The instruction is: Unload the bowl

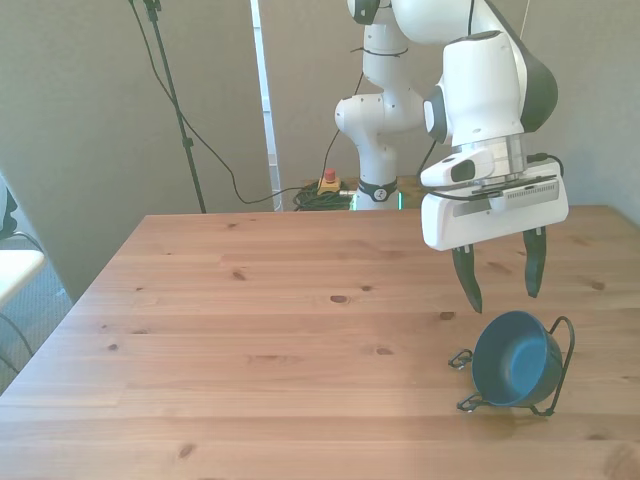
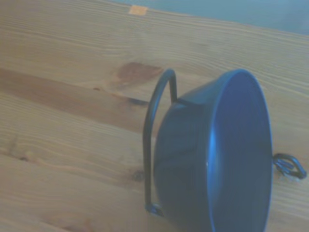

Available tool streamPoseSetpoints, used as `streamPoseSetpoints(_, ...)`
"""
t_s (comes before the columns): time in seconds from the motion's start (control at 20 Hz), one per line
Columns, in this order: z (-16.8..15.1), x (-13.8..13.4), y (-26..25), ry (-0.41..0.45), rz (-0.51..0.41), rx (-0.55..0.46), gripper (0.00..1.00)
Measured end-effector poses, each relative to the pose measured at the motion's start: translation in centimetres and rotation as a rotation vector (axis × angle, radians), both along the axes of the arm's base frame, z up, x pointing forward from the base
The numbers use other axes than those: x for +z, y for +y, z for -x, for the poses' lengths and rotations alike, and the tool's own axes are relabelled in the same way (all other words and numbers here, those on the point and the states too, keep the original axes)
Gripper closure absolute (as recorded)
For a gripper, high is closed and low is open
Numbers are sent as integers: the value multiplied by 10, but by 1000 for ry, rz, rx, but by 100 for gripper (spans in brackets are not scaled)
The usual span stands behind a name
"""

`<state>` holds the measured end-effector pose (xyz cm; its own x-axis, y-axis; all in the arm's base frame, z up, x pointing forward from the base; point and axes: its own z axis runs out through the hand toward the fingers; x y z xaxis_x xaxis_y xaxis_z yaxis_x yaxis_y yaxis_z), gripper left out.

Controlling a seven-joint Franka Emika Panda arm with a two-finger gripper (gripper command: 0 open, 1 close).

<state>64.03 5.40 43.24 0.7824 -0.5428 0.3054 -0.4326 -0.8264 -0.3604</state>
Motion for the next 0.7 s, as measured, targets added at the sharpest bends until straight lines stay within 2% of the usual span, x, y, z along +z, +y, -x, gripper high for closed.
streamPoseSetpoints(0.45, -17, -19, -4, -43, -90, 116, 0)
streamPoseSetpoints(0.7, -27, -30, -17, -11, -114, 167, 0)
